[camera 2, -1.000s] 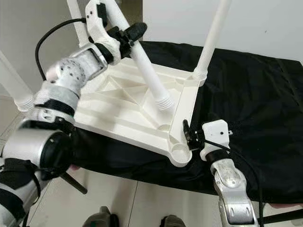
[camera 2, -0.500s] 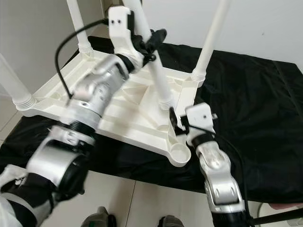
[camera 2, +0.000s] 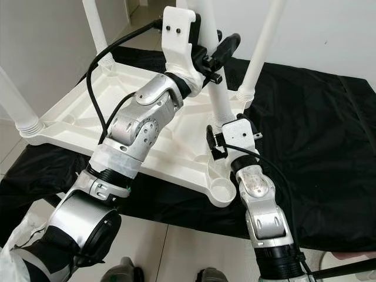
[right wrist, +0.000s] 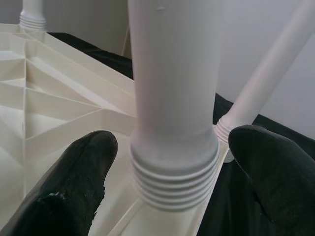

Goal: Building children table

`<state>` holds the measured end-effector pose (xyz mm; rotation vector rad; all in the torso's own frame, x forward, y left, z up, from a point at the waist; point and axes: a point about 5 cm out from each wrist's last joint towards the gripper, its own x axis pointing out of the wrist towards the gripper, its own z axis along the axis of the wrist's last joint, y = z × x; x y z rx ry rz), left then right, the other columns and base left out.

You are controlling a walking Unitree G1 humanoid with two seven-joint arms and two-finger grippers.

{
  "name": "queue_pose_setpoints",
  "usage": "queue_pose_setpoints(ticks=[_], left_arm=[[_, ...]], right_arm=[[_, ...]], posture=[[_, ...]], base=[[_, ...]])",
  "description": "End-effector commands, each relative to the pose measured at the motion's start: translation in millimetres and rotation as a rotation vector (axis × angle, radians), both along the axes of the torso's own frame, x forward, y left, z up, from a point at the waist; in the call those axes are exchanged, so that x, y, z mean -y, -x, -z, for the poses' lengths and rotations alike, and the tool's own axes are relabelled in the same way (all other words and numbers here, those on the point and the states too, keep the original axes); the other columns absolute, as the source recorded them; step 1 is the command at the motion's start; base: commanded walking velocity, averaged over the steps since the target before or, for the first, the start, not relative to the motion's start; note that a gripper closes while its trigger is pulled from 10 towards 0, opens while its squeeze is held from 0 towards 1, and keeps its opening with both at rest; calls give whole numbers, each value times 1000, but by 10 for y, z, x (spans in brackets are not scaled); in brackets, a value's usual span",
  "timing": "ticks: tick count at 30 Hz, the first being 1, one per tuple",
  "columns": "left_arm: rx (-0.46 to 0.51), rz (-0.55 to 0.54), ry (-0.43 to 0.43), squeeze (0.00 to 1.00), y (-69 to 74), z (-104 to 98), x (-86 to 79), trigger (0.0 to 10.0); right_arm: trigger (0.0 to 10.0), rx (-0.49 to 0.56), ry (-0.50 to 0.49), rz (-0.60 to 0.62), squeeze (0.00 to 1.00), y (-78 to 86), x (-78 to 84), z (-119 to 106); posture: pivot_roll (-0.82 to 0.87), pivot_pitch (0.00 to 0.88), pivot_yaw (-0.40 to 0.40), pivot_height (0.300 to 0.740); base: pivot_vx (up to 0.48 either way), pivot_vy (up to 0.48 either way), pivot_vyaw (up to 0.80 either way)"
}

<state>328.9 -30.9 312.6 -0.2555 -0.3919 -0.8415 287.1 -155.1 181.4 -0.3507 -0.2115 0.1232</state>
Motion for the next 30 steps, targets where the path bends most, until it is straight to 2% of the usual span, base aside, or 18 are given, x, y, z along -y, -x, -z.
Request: queue_pose_setpoints(ticks=[1,12,18,30], left_arm=[[-3,35,23,0,89,9,118,10000],[14,58,29,0,198,6,207,10000],[15,67,30,0,235,-13,233,10000],[-3,86,56,0,260,-60,255,10000]], right_arm=[[10000,3,-4,18,0,-21,24,-5],[10000,59,11,59,0,-269,-13,-170],[10000,89,34,16,0,-289,-84,-223],[10000,116,60,-8,0,-313,-114,-241]], posture=[[-15,0,-7,740],[-10,0,-9,740],[-5,0,-14,740],[-4,0,-7,740]], base=[[0,0,0],[0,0,0],[0,0,0],[0,0,0]])
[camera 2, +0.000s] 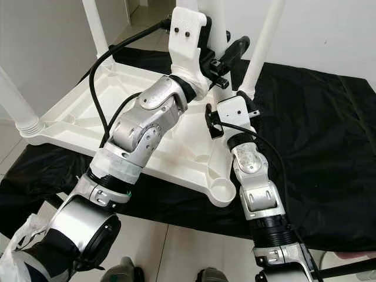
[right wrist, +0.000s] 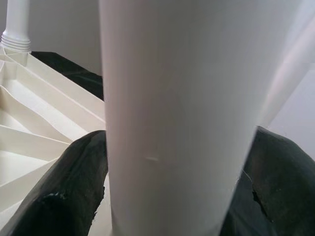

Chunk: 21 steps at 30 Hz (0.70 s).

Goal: Building children table

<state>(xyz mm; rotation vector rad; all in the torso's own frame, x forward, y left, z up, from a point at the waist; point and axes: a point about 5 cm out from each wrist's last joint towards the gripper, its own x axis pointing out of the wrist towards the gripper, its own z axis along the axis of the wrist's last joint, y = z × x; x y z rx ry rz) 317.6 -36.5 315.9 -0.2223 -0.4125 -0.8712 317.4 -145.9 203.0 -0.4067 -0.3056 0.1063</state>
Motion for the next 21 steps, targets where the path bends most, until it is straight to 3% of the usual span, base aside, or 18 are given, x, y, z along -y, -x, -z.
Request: queue_pose_setpoints(ticks=[1,4,5,7,8,12,13,15,16,21], left_arm=[[-43,70,80,0,153,-28,204,10000],[-44,75,80,0,162,-29,210,10000],[-45,77,80,0,168,-31,214,10000],[-45,79,80,0,172,-32,218,10000],[-45,80,79,0,174,-32,219,10000],[-45,81,79,0,177,-34,220,10000],[-45,81,80,0,180,-37,221,10000],[-45,81,80,0,180,-37,221,10000],[-44,82,80,0,182,-39,222,10000],[-41,82,80,0,189,-46,223,10000]], right_arm=[[9843,21,12,-10,0,-18,-22,-31],[10000,26,7,-14,0,-25,-27,-39],[7686,32,7,-15,0,-29,-30,-48],[7137,36,5,-17,0,-36,-34,-53],[4980,39,3,-18,0,-41,-37,-55],[4980,43,-1,-20,0,-47,-44,-63],[2863,41,-10,-16,0,-57,-44,-64],[2863,41,-10,-16,0,-57,-44,-64],[0,40,-14,-9,0,-64,-40,-65],[0,31,-39,11,0,-75,-15,-58]], posture=[[-4,0,-7,740],[-4,0,-7,740],[-3,0,-8,740],[-2,0,-7,740],[-2,0,-7,740],[-1,0,-8,740],[-1,0,-7,740],[-1,0,-7,740],[-1,0,-7,740],[-2,0,-8,740]], base=[[0,0,0],[0,0,0],[0,0,0],[0,0,0],[0,0,0],[0,0,0],[0,0,0],[0,0,0],[0,0,0],[0,0,0]])
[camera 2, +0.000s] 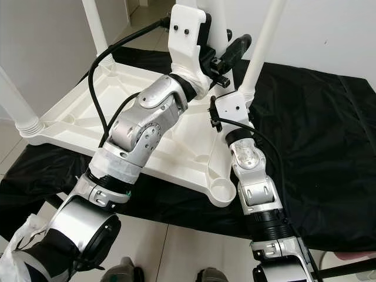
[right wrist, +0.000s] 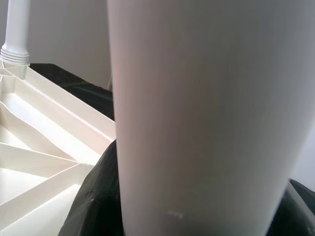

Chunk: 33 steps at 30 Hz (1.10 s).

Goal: Building children table

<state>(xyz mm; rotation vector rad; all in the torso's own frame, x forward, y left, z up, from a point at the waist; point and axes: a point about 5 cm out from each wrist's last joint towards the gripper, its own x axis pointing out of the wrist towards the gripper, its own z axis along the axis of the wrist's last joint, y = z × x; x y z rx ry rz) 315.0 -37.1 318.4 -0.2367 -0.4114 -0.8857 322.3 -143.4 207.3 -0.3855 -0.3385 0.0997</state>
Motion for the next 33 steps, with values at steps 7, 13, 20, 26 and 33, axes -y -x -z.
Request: queue_pose_setpoints(ticks=[7,13,20,26,33], left_arm=[[-17,70,62,0,182,-30,227,10000],[-16,90,59,1000,200,-20,237,10000],[-9,122,60,0,235,-17,240,10000],[-6,175,114,0,286,-36,165,10000],[-14,198,124,0,284,-2,90,10000]], right_arm=[[157,-9,-45,66,0,-46,73,-7],[10000,-13,-58,82,0,-59,89,-4],[10000,-25,-93,100,0,-70,96,14],[10000,-35,-181,164,0,-57,202,43],[10000,-29,-230,209,0,-36,305,55]], posture=[[-1,0,-7,740],[-1,0,-6,740],[2,0,-6,740],[7,0,-6,740],[9,0,-5,740]], base=[[0,0,0],[0,0,0],[0,0,0],[0,0,0],[0,0,0]])
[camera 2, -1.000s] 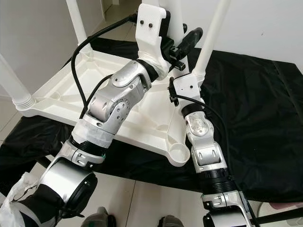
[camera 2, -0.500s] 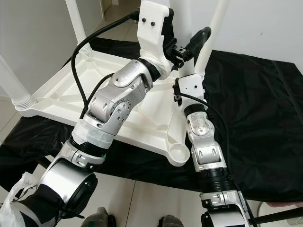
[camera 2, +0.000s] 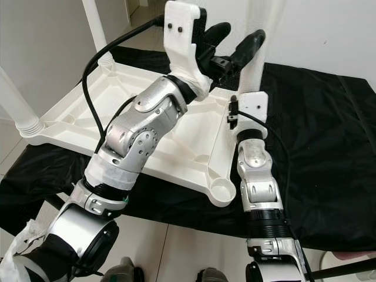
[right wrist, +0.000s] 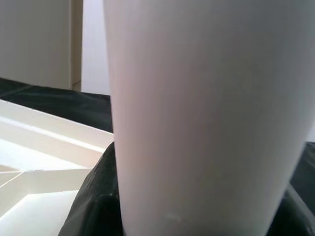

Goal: Building children table

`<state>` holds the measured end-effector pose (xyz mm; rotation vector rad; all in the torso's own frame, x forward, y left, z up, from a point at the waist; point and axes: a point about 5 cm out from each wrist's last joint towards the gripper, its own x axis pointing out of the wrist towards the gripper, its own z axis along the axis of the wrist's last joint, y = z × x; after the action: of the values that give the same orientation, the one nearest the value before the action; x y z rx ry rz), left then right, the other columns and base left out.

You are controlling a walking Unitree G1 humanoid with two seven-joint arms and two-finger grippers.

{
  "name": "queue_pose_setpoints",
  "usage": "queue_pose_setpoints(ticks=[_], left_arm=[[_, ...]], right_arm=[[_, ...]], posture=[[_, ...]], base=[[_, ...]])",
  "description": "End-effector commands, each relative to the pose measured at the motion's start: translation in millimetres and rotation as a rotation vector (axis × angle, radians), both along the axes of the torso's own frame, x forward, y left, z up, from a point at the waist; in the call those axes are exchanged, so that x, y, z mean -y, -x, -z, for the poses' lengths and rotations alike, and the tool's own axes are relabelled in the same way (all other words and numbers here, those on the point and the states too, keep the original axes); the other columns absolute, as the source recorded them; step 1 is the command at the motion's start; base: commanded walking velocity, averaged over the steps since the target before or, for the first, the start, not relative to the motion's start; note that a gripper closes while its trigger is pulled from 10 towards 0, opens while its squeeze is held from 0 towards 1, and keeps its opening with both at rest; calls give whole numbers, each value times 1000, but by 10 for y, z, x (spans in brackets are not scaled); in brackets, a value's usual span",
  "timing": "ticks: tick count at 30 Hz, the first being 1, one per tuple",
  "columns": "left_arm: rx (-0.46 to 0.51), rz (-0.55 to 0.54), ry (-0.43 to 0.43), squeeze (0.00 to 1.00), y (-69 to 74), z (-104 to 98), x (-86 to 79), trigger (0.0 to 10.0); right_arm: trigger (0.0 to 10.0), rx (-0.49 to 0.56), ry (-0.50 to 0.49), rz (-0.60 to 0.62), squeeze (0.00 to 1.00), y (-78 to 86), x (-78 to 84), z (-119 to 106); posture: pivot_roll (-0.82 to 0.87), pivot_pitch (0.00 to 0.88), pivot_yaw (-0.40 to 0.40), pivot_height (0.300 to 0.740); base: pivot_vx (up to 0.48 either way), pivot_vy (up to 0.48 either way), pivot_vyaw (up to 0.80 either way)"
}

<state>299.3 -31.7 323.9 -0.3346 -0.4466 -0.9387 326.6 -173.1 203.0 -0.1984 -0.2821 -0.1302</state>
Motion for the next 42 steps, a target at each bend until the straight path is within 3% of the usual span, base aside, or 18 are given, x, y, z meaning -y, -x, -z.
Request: queue_pose_setpoints(ticks=[1,6,7,12,16,19,25,27,29,32,35,42], left_arm=[[-3,118,16,0,101,88,104,10000],[26,69,-77,0,25,246,-21,10000],[-16,57,-97,0,-9,333,-67,10000],[-33,46,-117,0,-14,402,-96,10000],[-42,33,-209,0,18,718,-173,10000],[-50,37,-215,0,22,758,-187,10000],[-17,20,-380,0,45,1068,-252,10000],[-27,159,-484,0,152,1281,-273,10000],[-36,291,-531,0,271,1401,-305,10000],[-45,392,-579,0,376,1492,-345,10000],[-61,475,-624,0,464,1558,-399,10000],[-42,530,-732,0,516,1686,-507,10000]], right_arm=[[10000,-2,-14,15,0,14,24,15],[10000,5,-42,50,0,58,76,42],[10000,11,-51,74,0,89,112,58],[10000,14,-68,89,0,110,144,71],[10000,16,-79,124,0,192,258,111],[10000,19,-80,127,0,204,268,111],[10000,27,-72,144,0,269,329,129],[10000,28,-72,148,0,281,340,131],[10000,29,-68,150,0,279,343,125],[10000,30,-65,150,0,283,345,118],[10000,29,-62,152,0,288,349,119],[10000,28,-54,160,0,301,373,116]], posture=[[10,0,-8,740],[10,0,-10,740],[12,0,-12,740],[13,0,-16,740],[8,0,-21,740],[8,0,-21,740],[8,0,-26,740],[6,0,-27,740],[5,0,-28,740],[5,0,-28,740],[6,0,-28,740],[5,0,-28,740]], base=[[0,0,0],[0,0,0],[0,0,0],[0,0,0],[0,0,0],[0,0,0],[0,0,0],[0,0,0],[0,0,0],[0,0,0],[0,0,0],[0,0,0]])
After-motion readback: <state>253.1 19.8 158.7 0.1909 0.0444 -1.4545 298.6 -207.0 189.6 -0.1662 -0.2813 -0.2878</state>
